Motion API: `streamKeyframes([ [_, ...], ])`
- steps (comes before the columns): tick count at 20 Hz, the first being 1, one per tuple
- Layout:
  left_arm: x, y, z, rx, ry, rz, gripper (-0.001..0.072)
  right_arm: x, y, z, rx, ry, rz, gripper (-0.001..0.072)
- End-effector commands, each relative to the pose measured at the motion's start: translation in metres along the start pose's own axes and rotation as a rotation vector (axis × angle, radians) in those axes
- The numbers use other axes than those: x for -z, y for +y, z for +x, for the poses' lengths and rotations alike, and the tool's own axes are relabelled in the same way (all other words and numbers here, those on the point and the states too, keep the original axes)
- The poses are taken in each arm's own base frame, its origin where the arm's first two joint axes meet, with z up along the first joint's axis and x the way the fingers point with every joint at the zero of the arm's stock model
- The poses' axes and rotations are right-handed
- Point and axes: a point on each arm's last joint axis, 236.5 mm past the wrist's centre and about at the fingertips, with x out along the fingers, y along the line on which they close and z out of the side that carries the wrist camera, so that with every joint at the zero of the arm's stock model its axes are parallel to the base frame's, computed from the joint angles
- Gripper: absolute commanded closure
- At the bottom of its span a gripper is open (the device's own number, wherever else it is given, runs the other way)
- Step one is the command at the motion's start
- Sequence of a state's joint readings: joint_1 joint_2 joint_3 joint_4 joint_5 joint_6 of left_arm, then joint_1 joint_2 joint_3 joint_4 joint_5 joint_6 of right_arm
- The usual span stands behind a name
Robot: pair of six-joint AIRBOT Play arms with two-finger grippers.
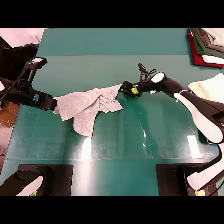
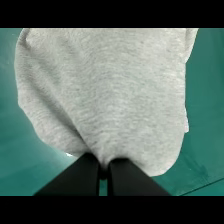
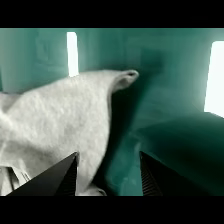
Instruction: Fold the shirts.
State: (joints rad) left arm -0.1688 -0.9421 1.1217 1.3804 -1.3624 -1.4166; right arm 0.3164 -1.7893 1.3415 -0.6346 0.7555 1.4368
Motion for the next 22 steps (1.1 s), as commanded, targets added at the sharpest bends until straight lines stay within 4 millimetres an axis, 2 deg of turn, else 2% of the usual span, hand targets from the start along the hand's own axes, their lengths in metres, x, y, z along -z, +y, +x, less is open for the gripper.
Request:
streamKeyframes([
  [1,0.001,0.000,-0.001,0.001,0.003,-0.019,0.0681,-0.004,0.003,0.016,-0.007,-0.047,0.018,0.0263],
  [3,0.002,0.000,-0.001,0.002,0.008,-0.026,0.0681,-0.010,0.013,0.020,-0.008,-0.089,-0.008,0.0292],
  [4,0.002,0.000,-0.001,0.002,0.008,-0.026,0.0681,-0.018,0.022,0.020,-0.015,-0.122,-0.028,0.0359],
  [5,0.003,0.000,-0.001,0.002,0.013,-0.026,0.0681,-0.024,0.030,0.019,-0.022,-0.151,-0.055,0.0451],
  [7,0.006,-0.001,-0.001,0.004,0.024,-0.026,0.0682,-0.036,0.049,0.014,-0.043,-0.183,-0.138,0.0696],
  [9,0.008,0.001,-0.001,-0.005,0.032,-0.023,0.0681,-0.045,0.070,0.002,-0.072,-0.191,-0.197,0.0698],
  [11,0.004,0.011,-0.009,-0.051,0.024,-0.011,0.0682,-0.060,0.092,-0.032,-0.056,-0.228,-0.326,0.0699],
  [13,-0.017,0.024,-0.036,-0.127,-0.047,0.012,0.0682,-0.081,0.116,-0.088,-0.017,-0.301,-0.474,0.0699],
  [16,-0.057,0.029,-0.105,-0.200,-0.216,0.042,0.0681,-0.100,0.165,-0.210,0.025,-0.444,-0.649,0.0699],
  [19,-0.075,0.018,-0.171,-0.220,-0.342,0.087,0.0682,-0.083,0.211,-0.331,0.032,-0.570,-0.759,0.0699],
  [22,-0.081,0.006,-0.226,-0.226,-0.456,0.099,0.0682,-0.052,0.238,-0.429,0.084,-0.699,-0.822,0.0699],
])
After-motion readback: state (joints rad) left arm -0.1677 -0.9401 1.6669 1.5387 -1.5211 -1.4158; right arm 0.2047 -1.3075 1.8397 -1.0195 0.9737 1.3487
